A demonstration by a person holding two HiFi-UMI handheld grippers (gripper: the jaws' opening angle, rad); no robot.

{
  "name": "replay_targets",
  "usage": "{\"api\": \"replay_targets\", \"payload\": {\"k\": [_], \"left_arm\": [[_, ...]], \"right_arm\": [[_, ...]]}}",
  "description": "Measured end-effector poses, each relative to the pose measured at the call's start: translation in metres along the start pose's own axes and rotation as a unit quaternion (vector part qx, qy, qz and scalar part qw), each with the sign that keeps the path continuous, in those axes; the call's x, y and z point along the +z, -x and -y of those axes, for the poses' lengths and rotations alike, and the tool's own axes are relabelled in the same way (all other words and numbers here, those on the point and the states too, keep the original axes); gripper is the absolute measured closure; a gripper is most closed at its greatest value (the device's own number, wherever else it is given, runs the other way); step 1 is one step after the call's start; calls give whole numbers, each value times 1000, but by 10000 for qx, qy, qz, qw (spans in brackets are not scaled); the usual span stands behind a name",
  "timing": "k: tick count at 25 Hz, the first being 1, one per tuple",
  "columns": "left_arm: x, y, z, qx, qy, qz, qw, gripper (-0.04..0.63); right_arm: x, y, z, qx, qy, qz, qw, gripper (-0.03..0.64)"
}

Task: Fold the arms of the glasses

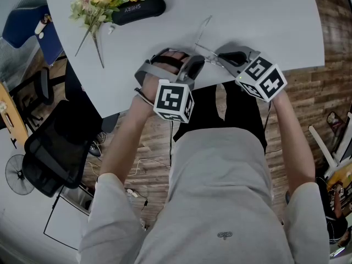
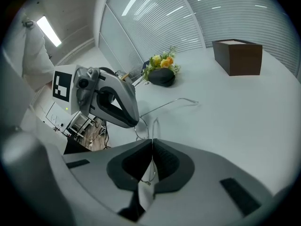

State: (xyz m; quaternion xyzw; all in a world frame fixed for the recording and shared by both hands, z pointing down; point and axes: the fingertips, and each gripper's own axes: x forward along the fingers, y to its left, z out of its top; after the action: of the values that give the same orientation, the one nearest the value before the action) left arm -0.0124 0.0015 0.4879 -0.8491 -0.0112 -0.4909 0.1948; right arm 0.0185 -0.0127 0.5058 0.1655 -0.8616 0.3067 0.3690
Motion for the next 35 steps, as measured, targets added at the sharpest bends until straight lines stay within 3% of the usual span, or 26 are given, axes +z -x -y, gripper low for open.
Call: {"api": "replay_targets", "payload": {"k": [13, 29, 35], "left_arm": [[0, -1, 1, 21, -53, -20, 10000, 563], [2, 0, 2, -30, -14, 51, 10000, 569], [2, 0, 3, -36, -14, 50, 10000, 569]], "right_arm": [[-3, -2, -6, 288, 164, -240, 9992, 604], [17, 1, 5, 275, 50, -33, 9996, 589], [27, -5, 17, 75, 0, 49, 10000, 594]]}}
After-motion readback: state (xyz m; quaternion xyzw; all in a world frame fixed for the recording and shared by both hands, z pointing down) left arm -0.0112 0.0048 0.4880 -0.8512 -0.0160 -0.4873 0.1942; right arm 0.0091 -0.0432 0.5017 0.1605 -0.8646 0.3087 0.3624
